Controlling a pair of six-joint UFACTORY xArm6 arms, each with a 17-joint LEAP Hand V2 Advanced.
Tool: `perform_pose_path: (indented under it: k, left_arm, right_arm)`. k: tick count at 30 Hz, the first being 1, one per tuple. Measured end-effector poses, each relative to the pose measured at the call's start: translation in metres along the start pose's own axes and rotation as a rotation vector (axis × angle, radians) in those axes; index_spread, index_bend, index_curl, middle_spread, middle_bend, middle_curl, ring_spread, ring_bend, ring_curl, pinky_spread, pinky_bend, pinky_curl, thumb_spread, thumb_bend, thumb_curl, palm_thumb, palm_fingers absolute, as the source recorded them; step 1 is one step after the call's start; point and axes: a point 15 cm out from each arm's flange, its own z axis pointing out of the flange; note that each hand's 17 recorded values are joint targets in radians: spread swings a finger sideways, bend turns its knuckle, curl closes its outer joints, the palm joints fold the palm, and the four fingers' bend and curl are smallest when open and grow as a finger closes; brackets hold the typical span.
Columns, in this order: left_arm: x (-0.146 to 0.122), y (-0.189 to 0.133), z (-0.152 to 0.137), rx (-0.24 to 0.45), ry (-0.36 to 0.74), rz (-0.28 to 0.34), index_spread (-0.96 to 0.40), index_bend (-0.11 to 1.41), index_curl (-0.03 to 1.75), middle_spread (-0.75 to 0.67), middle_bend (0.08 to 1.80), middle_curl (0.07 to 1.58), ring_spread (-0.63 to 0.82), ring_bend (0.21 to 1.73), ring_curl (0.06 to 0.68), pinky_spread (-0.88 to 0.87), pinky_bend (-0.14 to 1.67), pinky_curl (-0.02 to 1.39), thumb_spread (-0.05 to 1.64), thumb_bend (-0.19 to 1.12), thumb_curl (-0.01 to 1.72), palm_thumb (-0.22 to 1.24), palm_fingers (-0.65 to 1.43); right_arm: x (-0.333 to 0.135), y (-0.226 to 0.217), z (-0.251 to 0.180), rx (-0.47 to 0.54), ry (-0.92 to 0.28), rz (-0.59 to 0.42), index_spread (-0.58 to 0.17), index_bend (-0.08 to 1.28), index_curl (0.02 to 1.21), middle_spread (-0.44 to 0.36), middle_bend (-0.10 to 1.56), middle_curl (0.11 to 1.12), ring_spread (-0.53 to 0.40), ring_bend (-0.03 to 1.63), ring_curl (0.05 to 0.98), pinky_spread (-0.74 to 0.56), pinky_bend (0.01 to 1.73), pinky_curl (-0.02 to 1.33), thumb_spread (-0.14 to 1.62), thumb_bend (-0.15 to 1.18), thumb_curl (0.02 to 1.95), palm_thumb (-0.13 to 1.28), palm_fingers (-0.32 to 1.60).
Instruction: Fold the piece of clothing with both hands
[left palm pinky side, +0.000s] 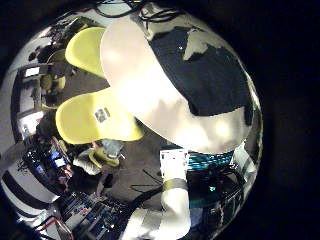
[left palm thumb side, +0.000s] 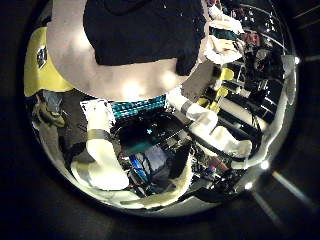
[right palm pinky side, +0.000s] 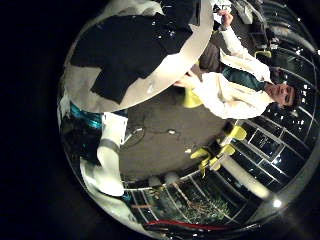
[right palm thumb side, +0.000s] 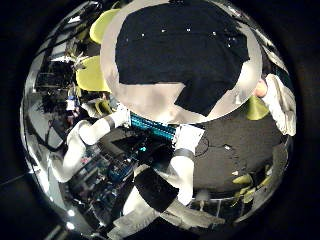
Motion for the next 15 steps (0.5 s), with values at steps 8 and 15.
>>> perform_pose_path:
  k: [8,15]
  left_arm:
    - [0.001,-0.004,0.005,0.003,-0.002,0.013,-0.09,0.16,0.29,0.34,0.19,0.32,0.49,0.64,0.214,0.51,0.37,0.32,0.93,-0.03,0.30,0.04,0.02]
    - [0.009,0.002,0.037,-0.036,-0.026,0.083,-0.08,0.16,0.30,0.32,0.19,0.32,0.48,0.64,0.210,0.51,0.36,0.31,0.95,-0.03,0.30,0.06,0.03]
  right_arm:
    - [0.021,-0.014,-0.011,-0.007,0.008,-0.002,-0.367,0.15,0.26,0.026,0.21,0.36,0.151,0.62,0.225,0.34,0.60,0.27,1.13,-0.02,0.26,0.27,0.10]
    - [0.041,-0.009,0.001,-0.023,-0.017,0.042,-0.367,0.15,0.26,0.026,0.21,0.36,0.146,0.61,0.226,0.34,0.59,0.27,1.13,-0.02,0.26,0.26,0.11]
